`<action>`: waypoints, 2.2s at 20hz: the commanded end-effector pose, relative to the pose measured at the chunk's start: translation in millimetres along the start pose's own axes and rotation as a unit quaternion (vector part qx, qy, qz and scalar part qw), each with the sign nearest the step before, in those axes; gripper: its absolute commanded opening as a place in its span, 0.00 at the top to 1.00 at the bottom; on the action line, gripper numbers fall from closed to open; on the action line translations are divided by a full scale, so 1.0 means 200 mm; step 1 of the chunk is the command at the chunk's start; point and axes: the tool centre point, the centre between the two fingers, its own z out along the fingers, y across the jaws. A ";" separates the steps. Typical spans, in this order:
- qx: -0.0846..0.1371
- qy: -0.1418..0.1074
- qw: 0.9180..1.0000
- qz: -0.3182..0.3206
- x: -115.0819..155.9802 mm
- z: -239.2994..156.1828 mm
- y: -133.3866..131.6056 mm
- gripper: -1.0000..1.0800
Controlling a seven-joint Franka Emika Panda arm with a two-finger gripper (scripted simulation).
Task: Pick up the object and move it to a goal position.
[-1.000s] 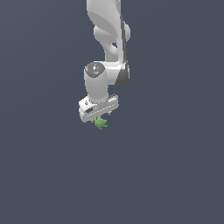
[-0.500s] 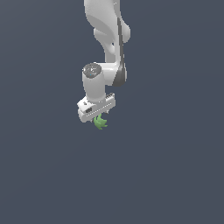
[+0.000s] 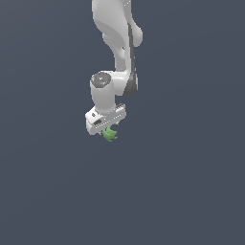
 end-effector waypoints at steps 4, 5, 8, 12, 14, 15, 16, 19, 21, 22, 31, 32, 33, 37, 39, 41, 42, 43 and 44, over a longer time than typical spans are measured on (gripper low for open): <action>0.000 0.000 1.000 -0.001 0.00 0.13 0.00 0.04; 0.000 0.000 1.000 -0.001 -0.01 0.15 0.00 0.04; 0.000 0.000 1.000 -0.001 0.00 0.19 0.00 0.04; 0.000 0.000 1.000 -0.001 0.00 0.20 0.00 1.00; 0.000 0.000 1.000 -0.001 0.00 0.20 0.00 1.00; 0.000 0.000 1.000 -0.001 0.00 0.20 0.00 1.00; 0.000 0.000 1.000 -0.001 0.00 0.20 0.00 1.00; 0.000 0.000 1.000 -0.001 0.00 0.20 0.00 1.00; 0.000 0.000 1.000 -0.001 0.00 0.20 0.00 1.00; -0.001 0.001 1.000 -0.001 0.00 0.19 0.01 1.00; -0.001 0.001 1.000 -0.001 0.05 0.19 -0.13 1.00; -0.001 0.001 1.000 -0.001 0.06 0.19 -0.16 1.00; -0.001 0.001 1.000 -0.001 0.07 0.18 -0.20 1.00; -0.001 0.000 1.000 -0.001 0.13 0.18 -0.37 1.00; -0.001 0.000 1.000 -0.001 0.17 0.17 -0.47 1.00; -0.001 0.000 1.000 -0.001 0.21 0.17 -0.58 1.00; -0.001 0.000 1.000 -0.001 0.23 0.17 -0.64 1.00; -0.001 0.000 1.000 -0.001 0.25 0.16 -0.70 1.00; 0.000 0.000 1.000 -0.001 0.27 0.16 -0.75 1.00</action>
